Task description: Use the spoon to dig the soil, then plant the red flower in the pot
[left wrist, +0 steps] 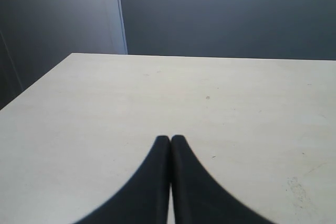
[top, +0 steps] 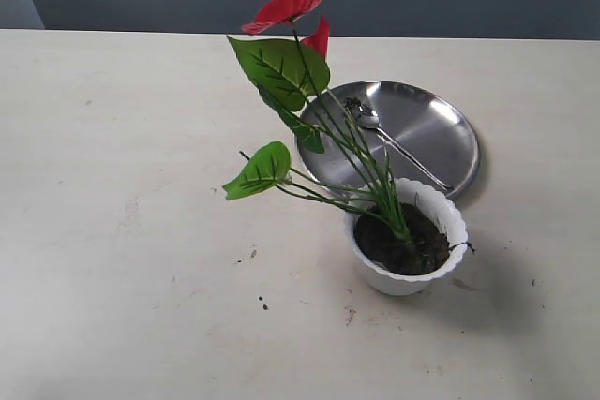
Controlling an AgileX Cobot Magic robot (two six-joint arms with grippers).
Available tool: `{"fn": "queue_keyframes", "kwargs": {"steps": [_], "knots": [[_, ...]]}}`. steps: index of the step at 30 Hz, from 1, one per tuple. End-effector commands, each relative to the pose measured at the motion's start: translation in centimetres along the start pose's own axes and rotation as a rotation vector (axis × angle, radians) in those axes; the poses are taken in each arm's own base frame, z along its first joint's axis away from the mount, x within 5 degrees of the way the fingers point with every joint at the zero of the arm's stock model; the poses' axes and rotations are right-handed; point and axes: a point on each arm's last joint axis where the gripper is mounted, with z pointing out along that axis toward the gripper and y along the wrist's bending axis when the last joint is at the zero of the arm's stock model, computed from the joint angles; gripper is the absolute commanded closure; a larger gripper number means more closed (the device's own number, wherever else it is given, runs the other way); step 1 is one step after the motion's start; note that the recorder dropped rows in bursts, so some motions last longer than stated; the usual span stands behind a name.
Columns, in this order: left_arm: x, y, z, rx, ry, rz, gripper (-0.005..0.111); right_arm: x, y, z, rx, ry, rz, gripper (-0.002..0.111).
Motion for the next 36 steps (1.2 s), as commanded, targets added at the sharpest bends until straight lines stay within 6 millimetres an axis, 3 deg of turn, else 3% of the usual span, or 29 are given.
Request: {"fn": "queue_keyframes", "kwargs": {"steps": [1, 11, 23, 26, 36], "knots": [[0.1, 0.0, 0.0, -0.002, 0.003, -0.003, 0.106, 0.7, -0.1, 0.2, 0.033, 0.021, -0.021, 0.109], [0.1, 0.0, 0.0, -0.002, 0.003, -0.003, 0.106, 2.8, 0.1, 1.0, 0.001, 0.068, -0.069, 0.109], [0.1, 0.0, 0.0, -0.002, 0.003, -0.003, 0.106, 3.1, -0.1, 1.1, 0.037, 0.072, -0.072, 0.109], [0.1, 0.0, 0.0, -0.002, 0.003, -0.003, 0.106, 4.4, -0.2, 1.6, 0.039, 0.084, -0.072, 0.109], [0.1, 0.0, 0.0, -0.002, 0.003, -0.003, 0.106, 4.4, -0.2, 1.6, 0.051, 0.081, -0.050, 0.109]]}}
